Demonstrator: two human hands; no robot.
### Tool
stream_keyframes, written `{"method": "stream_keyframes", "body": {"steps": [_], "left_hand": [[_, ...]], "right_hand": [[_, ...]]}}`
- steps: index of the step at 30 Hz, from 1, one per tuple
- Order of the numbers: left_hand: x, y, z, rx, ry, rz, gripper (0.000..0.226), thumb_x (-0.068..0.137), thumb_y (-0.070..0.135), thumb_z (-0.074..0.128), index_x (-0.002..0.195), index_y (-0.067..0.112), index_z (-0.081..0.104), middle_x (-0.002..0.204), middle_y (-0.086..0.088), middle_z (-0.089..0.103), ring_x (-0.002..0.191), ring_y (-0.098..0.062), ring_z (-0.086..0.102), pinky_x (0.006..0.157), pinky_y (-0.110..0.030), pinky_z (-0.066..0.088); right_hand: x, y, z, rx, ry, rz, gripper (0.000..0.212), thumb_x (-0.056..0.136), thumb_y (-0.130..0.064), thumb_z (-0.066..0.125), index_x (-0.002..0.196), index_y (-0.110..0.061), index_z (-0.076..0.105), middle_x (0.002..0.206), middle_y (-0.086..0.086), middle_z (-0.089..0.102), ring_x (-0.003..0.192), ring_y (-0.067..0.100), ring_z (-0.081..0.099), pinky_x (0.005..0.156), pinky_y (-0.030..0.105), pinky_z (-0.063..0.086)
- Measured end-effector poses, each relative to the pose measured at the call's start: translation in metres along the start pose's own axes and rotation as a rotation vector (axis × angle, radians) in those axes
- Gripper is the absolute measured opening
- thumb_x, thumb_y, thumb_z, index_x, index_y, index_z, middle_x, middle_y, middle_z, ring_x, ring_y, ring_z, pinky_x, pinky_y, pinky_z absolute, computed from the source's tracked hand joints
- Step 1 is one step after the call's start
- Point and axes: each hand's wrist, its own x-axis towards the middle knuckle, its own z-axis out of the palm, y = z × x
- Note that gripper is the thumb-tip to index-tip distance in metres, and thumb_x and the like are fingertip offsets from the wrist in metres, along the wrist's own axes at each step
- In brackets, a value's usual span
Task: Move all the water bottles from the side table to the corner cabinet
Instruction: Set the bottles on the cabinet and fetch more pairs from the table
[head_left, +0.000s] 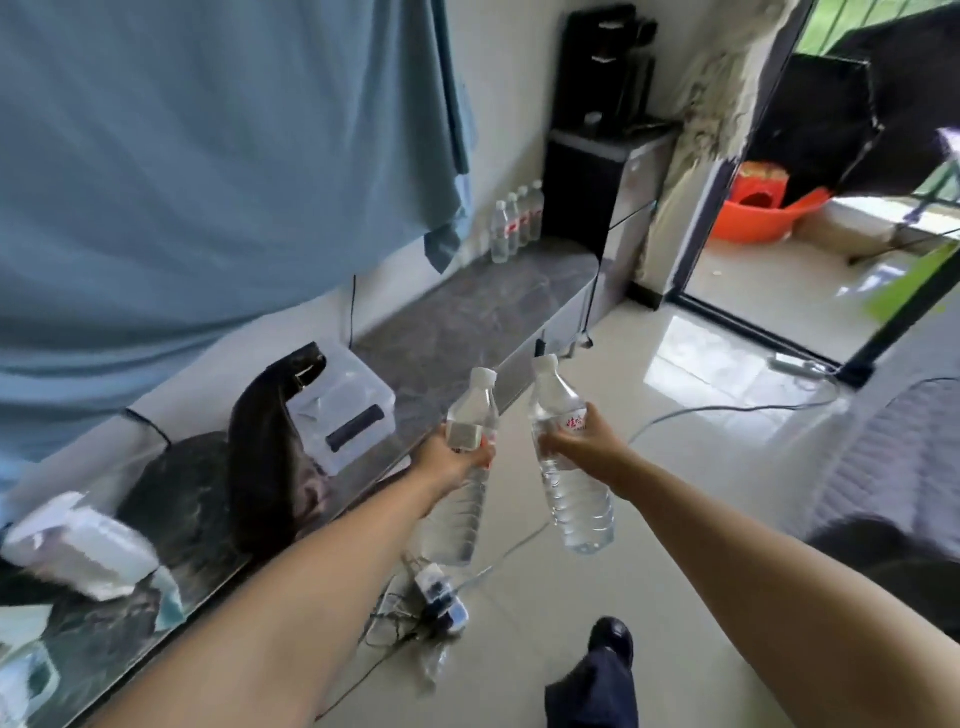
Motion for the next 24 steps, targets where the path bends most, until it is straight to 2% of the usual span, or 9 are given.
{"method": "stream_keyframes", "body": {"steps": [3,5,7,8,11,13,18,22,24], "left_hand": [[0.047,0.034,0.054,-0.027,-0.02,-0.002,0.017,0.076,0.017,0.081,0.077,0.019,0.064,0.077,0.003,0.067,0.069,-0.009,0.061,0.067,-0.02,0.048],[0.08,0.06,0.09,-0.026,-0.05,0.004,0.016,0.077,0.022,0.08,0.083,0.013,0.067,0.082,-0.004,0.07,0.079,-0.019,0.065,0.077,-0.025,0.048],[0.106,0.084,0.12,-0.032,-0.065,-0.008,0.03,0.078,0.027,0.078,0.097,0.007,0.067,0.094,-0.011,0.072,0.091,-0.025,0.067,0.088,-0.033,0.05],[0.12,0.1,0.136,-0.045,-0.057,-0.015,0.036,0.078,0.029,0.078,0.104,0.008,0.065,0.098,-0.009,0.071,0.091,-0.024,0.067,0.087,-0.034,0.05],[0.158,0.136,0.175,-0.131,-0.045,-0.007,0.041,0.079,0.03,0.077,0.11,0.009,0.062,0.095,-0.003,0.068,0.081,-0.014,0.062,0.068,-0.025,0.046],[0.182,0.157,0.195,-0.134,-0.053,-0.008,0.044,0.079,0.033,0.076,0.113,0.009,0.061,0.095,-0.004,0.067,0.082,-0.015,0.061,0.065,-0.024,0.043],[0.248,0.19,0.226,-0.084,-0.055,0.007,0.021,0.079,0.028,0.077,0.092,0.015,0.068,0.077,0.004,0.067,0.073,-0.011,0.061,0.07,-0.021,0.044],[0.314,0.209,0.245,-0.037,-0.036,0.001,0.019,0.076,0.03,0.079,0.073,0.023,0.062,0.069,0.015,0.063,0.065,0.0,0.057,0.051,-0.008,0.042],[0.347,0.218,0.251,-0.03,-0.057,-0.001,0.019,0.076,0.029,0.08,0.076,0.023,0.062,0.073,0.013,0.064,0.07,-0.006,0.061,0.057,-0.013,0.043]], "right_hand": [[0.04,0.01,-0.061,-0.012,0.028,0.009,0.052,0.076,-0.007,0.074,0.121,0.0,0.049,0.103,0.021,0.063,0.086,0.03,0.063,0.083,0.043,0.056],[0.07,0.013,-0.106,-0.042,0.03,0.015,0.052,0.076,-0.008,0.074,0.121,0.001,0.05,0.102,0.021,0.063,0.083,0.025,0.061,0.076,0.036,0.055],[0.096,0.01,-0.147,-0.07,0.02,0.02,0.057,0.075,-0.01,0.076,0.124,0.0,0.049,0.107,0.02,0.064,0.084,0.025,0.062,0.071,0.03,0.053],[0.11,0.008,-0.172,-0.084,0.031,0.019,0.058,0.074,-0.01,0.076,0.124,-0.003,0.049,0.108,0.018,0.064,0.085,0.024,0.062,0.071,0.029,0.053],[0.151,-0.004,-0.231,-0.156,0.061,0.0,0.055,0.07,-0.015,0.078,0.118,-0.008,0.052,0.104,0.016,0.067,0.088,0.028,0.066,0.074,0.036,0.057],[0.178,-0.013,-0.263,-0.166,0.09,-0.005,0.053,0.069,-0.017,0.078,0.115,-0.01,0.052,0.102,0.015,0.067,0.09,0.032,0.067,0.076,0.043,0.059],[0.238,-0.021,-0.304,-0.132,0.141,-0.015,0.052,0.071,-0.018,0.077,0.115,-0.009,0.053,0.104,0.017,0.068,0.093,0.035,0.067,0.085,0.05,0.057],[0.293,-0.018,-0.325,-0.151,0.108,-0.001,0.051,0.068,-0.017,0.078,0.113,-0.008,0.055,0.101,0.017,0.069,0.09,0.032,0.068,0.081,0.047,0.059],[0.323,-0.017,-0.334,-0.155,0.093,0.015,0.05,0.069,-0.017,0.078,0.112,-0.009,0.054,0.099,0.015,0.069,0.087,0.03,0.068,0.074,0.043,0.059]]}}
